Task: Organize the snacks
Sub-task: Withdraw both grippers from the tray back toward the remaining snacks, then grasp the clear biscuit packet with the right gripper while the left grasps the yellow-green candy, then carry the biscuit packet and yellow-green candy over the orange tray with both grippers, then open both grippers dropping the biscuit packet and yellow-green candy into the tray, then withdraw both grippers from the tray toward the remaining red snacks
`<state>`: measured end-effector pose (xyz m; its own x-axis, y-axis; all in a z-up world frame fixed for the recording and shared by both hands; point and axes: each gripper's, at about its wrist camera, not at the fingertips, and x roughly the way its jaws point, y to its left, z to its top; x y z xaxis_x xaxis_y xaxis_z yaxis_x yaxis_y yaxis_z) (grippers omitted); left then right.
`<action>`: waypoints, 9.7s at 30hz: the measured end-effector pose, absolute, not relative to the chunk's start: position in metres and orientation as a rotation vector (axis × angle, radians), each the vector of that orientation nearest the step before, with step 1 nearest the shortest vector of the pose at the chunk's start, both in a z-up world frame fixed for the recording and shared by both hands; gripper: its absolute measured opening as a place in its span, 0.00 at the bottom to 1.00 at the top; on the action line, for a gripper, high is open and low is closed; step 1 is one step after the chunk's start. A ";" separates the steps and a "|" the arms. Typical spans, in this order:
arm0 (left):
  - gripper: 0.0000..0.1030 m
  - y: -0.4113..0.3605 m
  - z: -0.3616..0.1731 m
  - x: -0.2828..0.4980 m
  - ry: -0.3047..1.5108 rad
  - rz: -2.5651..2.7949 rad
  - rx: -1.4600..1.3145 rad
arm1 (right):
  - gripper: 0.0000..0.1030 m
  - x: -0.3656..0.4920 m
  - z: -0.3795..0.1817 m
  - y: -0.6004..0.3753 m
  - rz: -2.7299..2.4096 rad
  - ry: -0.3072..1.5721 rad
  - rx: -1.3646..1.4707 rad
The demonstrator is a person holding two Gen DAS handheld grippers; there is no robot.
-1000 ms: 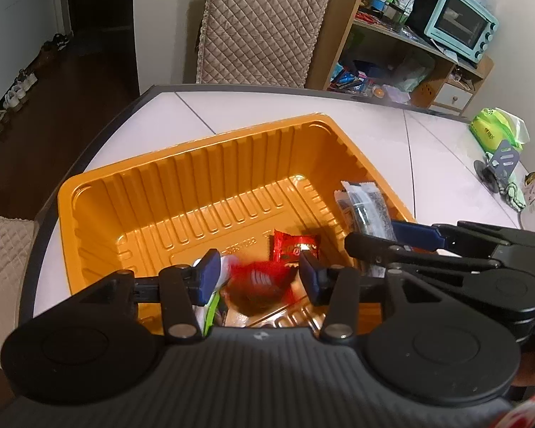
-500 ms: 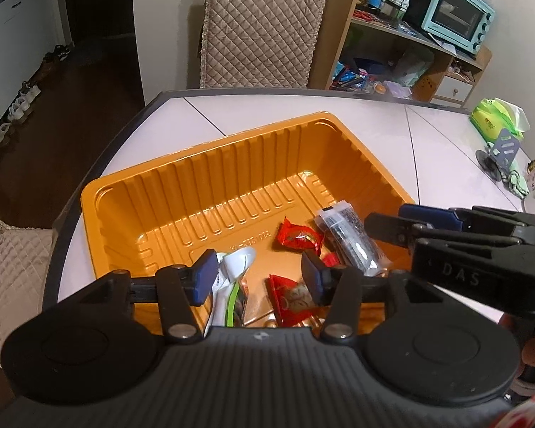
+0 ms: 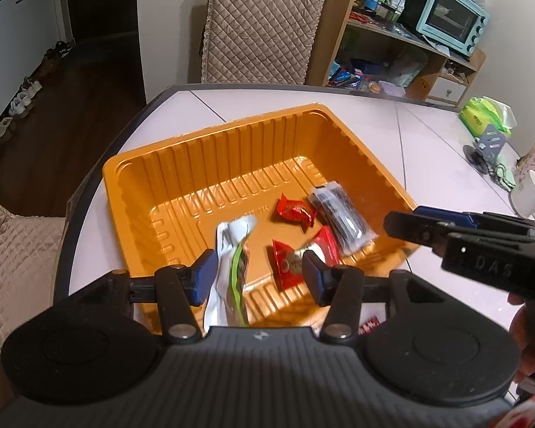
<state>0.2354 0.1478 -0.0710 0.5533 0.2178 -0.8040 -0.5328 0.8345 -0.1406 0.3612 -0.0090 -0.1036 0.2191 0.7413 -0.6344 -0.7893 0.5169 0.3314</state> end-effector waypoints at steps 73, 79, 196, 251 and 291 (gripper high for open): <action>0.47 0.062 -0.095 0.130 0.958 0.343 -0.315 | 0.67 0.271 -0.137 -0.148 0.793 0.978 0.020; 0.47 0.067 -0.099 0.139 0.957 0.348 -0.315 | 0.50 0.293 -0.145 -0.154 0.728 0.970 0.016; 0.17 0.061 -0.088 0.151 0.900 0.337 -0.290 | 0.21 0.265 -0.117 -0.104 1.027 0.922 -0.120; 0.18 0.222 -0.100 0.256 0.883 0.520 -0.318 | 0.21 0.373 -0.141 0.119 1.155 0.855 -0.124; 0.33 0.151 -0.043 0.187 0.840 0.446 -0.344 | 0.60 0.326 -0.082 -0.005 1.058 0.854 0.070</action>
<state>0.1868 0.1511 -0.0434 0.5850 0.2414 -0.7743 -0.5066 0.8543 -0.1164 0.3259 -0.0052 -0.0824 0.2102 0.7859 -0.5816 -0.7344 0.5196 0.4367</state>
